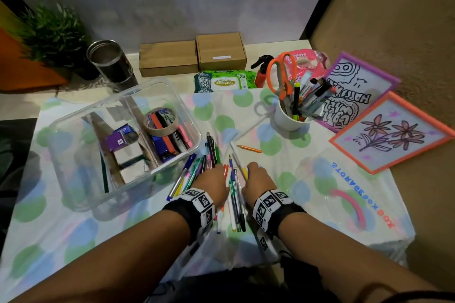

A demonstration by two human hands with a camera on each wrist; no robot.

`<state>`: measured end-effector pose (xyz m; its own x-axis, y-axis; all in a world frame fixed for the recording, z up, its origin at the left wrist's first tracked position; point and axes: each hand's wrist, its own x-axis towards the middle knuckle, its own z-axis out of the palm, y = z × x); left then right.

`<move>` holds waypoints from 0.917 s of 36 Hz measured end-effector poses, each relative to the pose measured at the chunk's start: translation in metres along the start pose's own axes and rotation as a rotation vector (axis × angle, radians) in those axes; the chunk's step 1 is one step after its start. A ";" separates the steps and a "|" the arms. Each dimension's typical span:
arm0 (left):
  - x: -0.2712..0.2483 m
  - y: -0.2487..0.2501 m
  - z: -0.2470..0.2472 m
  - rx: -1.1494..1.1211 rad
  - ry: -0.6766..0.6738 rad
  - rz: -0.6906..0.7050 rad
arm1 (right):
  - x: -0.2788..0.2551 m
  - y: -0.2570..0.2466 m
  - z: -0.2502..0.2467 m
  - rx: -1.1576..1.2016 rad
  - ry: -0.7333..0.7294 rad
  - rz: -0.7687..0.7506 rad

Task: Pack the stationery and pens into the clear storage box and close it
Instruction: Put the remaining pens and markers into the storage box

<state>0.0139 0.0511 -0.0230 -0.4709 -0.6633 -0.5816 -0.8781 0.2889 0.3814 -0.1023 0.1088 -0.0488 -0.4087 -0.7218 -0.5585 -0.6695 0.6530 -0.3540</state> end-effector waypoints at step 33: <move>0.011 0.034 -0.047 -1.007 0.272 -0.052 | -0.014 -0.011 -0.035 0.432 -0.183 -0.236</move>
<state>-0.0169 0.0213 0.0176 -0.2899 -0.8278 -0.4803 -0.3609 -0.3703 0.8559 -0.1104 0.1041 -0.0110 -0.1368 -0.8341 -0.5344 -0.3974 0.5403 -0.7417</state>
